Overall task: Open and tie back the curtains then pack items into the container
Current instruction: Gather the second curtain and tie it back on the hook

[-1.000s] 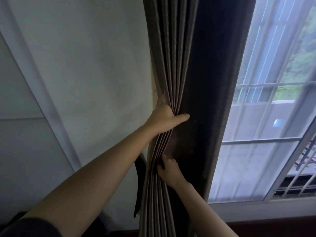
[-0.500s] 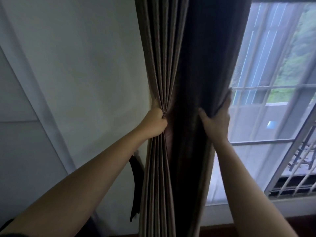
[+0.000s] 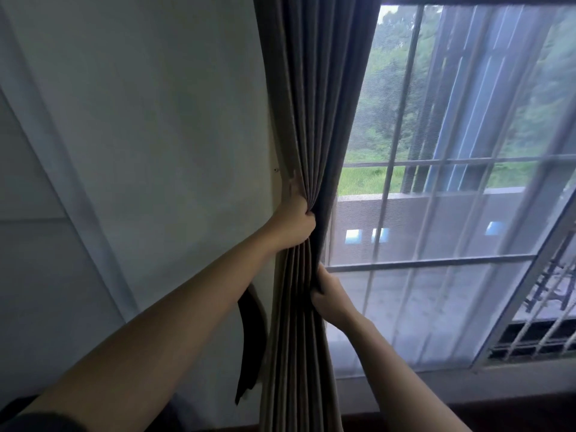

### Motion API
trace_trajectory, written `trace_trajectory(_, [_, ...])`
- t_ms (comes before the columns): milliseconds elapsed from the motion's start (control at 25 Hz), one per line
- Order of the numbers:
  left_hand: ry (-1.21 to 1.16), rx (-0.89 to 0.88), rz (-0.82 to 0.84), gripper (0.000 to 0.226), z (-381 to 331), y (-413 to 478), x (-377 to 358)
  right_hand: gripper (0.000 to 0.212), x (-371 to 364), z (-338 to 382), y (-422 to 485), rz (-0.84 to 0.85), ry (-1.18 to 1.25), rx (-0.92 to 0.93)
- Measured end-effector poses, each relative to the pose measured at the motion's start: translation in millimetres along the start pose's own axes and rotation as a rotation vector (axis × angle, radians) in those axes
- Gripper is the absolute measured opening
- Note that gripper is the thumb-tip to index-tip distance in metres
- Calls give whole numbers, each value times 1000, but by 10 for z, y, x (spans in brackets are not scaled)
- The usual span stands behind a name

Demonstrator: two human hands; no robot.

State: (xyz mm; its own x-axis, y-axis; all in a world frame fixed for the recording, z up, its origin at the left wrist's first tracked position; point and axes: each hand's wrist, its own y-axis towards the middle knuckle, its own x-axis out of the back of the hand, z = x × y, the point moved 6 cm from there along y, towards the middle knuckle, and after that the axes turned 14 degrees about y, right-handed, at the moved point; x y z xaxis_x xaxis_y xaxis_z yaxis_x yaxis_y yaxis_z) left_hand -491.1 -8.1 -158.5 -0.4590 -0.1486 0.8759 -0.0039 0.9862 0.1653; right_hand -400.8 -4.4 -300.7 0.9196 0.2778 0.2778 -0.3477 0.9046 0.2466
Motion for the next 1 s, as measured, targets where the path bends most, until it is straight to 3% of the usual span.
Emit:
trace_trajectory(320, [-60, -71, -48, 81, -121, 57, -47, 83, -339, 70, 52, 43, 10, -4])
trace_trajectory(440, [17, -40, -155, 88, -134, -1, 4, 84, -473, 133, 57, 66, 10, 52])
trace_trajectory(560, [120, -6, -237, 68, -124, -63, 88, 71, -507, 154, 7, 131, 164, 54])
trace_trajectory(640, [122, -18, -184, 46, -105, -91, 151, 51, -384, 155, -12, 122, 402, -21])
trace_trajectory(720, [108, -40, -97, 37, -80, -139, 187, 53, -235, 93, 30, 32, 636, -89])
trace_trajectory(800, [92, -63, -23, 33, -79, -180, 192, 63, -102, 10, 169, -104, 623, -122])
trace_trajectory(920, [48, -81, 60, 7, -77, -240, 203, 52, 66, 37, 370, -277, 455, -117])
trace_trajectory(1000, [-3, -103, 88, 7, -27, -258, 241, 58, 178, 212, 483, -282, 502, -56])
